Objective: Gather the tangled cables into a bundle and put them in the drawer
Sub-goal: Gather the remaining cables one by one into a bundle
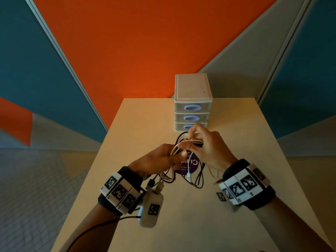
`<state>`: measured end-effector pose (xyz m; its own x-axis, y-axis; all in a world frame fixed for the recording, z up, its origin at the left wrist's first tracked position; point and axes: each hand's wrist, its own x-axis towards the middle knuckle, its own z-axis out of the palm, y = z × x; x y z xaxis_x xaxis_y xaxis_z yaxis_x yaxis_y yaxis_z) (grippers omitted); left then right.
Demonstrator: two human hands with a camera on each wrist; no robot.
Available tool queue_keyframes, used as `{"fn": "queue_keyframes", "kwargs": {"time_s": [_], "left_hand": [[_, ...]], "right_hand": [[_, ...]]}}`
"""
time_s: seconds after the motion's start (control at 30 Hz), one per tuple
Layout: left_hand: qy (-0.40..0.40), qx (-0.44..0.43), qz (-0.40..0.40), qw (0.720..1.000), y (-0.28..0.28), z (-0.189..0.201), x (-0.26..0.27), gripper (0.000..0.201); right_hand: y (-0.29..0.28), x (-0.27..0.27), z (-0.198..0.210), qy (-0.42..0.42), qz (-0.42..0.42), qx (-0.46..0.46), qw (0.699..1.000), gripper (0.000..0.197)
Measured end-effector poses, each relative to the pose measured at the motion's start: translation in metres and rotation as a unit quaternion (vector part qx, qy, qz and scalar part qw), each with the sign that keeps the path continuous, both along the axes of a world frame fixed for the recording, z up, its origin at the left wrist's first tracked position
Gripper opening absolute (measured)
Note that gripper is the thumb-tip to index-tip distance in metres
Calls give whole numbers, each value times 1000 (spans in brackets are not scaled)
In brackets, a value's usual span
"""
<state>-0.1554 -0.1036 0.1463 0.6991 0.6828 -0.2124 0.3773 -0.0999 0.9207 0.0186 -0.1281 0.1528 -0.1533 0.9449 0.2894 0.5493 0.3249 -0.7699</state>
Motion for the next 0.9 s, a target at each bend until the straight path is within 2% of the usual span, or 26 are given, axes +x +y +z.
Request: {"fn": "queue_keyframes", "kwargs": {"time_s": [0.07,0.13,0.23,0.33,0.43,0.5,0.6,0.67,0.8,0.83,0.9], "left_hand": [[-29,-13,3,1000,1,0,-4,34],[-79,-46,23,995,3,1,-11,32],[-149,-116,56,980,8,0,-20,35],[-205,-193,76,957,7,0,-19,25],[-238,-257,115,930,8,-1,-19,23],[-247,-246,136,927,10,-1,-22,25],[-273,-224,169,920,20,4,-32,30],[-281,-211,201,915,25,7,-37,33],[-318,-208,271,885,34,8,-47,36],[-330,-209,283,876,37,9,-52,36],[-346,-212,302,862,41,10,-62,36]], "right_hand": [[0,7,4,36,7,-101,994,54],[-2,17,2,14,45,-168,985,45],[-7,29,-5,-34,77,-196,977,17],[-7,29,-8,-63,81,-201,974,4],[-7,25,-7,-86,95,-223,966,10],[-9,24,-10,-112,105,-245,957,21],[-13,24,-24,-132,125,-270,946,20],[-17,23,-35,-82,137,-293,943,19],[-23,32,-48,60,72,-304,948,53],[-24,37,-53,96,70,-310,943,56],[-28,47,-61,142,75,-331,930,48]]}}
